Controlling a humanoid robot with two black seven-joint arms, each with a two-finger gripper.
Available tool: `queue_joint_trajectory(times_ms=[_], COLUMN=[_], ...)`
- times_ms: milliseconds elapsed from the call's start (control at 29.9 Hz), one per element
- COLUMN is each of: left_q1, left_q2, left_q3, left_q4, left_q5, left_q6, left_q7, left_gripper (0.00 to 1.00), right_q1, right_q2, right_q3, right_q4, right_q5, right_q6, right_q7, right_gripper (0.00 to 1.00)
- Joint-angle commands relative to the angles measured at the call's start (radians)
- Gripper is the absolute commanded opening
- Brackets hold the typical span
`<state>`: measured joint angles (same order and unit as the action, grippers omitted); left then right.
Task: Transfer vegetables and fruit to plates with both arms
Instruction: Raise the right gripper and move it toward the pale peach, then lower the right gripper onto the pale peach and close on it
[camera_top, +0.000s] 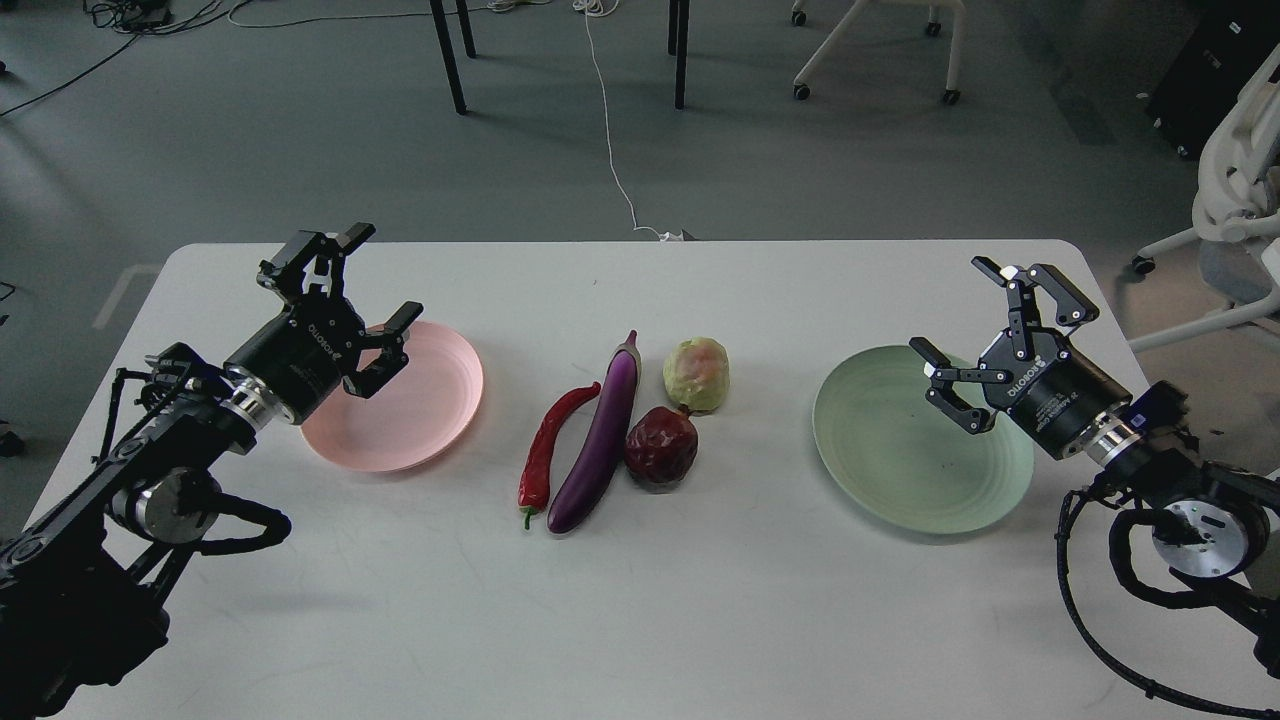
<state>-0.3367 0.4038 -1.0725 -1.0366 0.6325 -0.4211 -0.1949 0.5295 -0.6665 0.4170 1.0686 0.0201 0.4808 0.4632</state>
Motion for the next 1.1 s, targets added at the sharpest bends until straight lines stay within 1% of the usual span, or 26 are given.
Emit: queue_joint_trajectory(times_ms=[0, 167, 234, 301, 402, 502, 536, 636, 736, 870, 1004, 1071], left_q1=[0.004, 0.004, 0.002, -0.001, -0.007, -0.008, -0.008, -0.005, -0.002, 0.004, 0.005, 0.005], left_q2=[0.003, 0.001, 0.0, 0.004, 0.007, 0.012, 0.013, 0.016, 0.016, 0.023, 0.029, 0.032], left_q3=[0.002, -0.001, 0.003, 0.009, 0.014, 0.013, 0.014, 0.013, 0.014, 0.014, 0.013, 0.013], left_q4=[-0.005, -0.01, -0.008, -0.01, -0.016, -0.019, -0.02, -0.022, -0.028, -0.062, -0.074, -0.074], left_q5=[0.032, 0.017, -0.045, -0.112, -0.125, -0.126, -0.126, -0.129, -0.129, -0.129, -0.129, -0.129], left_q6=[0.022, 0.016, 0.015, 0.013, 0.004, -0.031, -0.034, -0.034, -0.034, -0.027, -0.025, -0.025], left_q7=[-0.024, -0.024, -0.023, -0.021, -0.024, -0.026, -0.027, -0.028, -0.028, -0.028, -0.028, -0.028], left_gripper=[0.98, 0.98, 0.98, 0.98, 0.98, 0.98, 0.98, 0.98, 0.98, 0.98, 0.98, 0.98], right_q1=[0.0, 0.029, 0.097, 0.203, 0.36, 0.571, 0.642, 0.85, 0.952, 0.98, 0.966, 0.952], right_q2=[0.002, -0.004, -0.011, -0.013, -0.013, 0.01, 0.031, 0.149, 0.278, 0.479, 0.626, 0.667], right_q3=[0.0, 0.0, -0.003, -0.017, -0.065, -0.228, -0.301, -0.553, -0.734, -0.875, -0.961, -0.978], right_q4=[-0.001, -0.007, -0.004, -0.01, -0.036, -0.077, -0.088, -0.149, -0.219, -0.323, -0.447, -0.485], right_q5=[0.0, -0.029, -0.099, -0.245, -0.51, -0.775, -0.846, -1.075, -1.222, -1.312, -1.313, -1.312], right_q6=[0.001, 0.008, 0.008, 0.008, 0.008, 0.008, 0.008, 0.001, -0.027, -0.06, -0.065, -0.067], right_q7=[0.0, 0.005, 0.006, 0.008, 0.011, 0.025, 0.025, 0.025, 0.025, 0.025, 0.025, 0.025], right_gripper=[1.0, 1.0, 1.0, 1.0, 1.0, 1.0, 1.0, 1.0, 1.0, 0.99, 0.99, 0.99])
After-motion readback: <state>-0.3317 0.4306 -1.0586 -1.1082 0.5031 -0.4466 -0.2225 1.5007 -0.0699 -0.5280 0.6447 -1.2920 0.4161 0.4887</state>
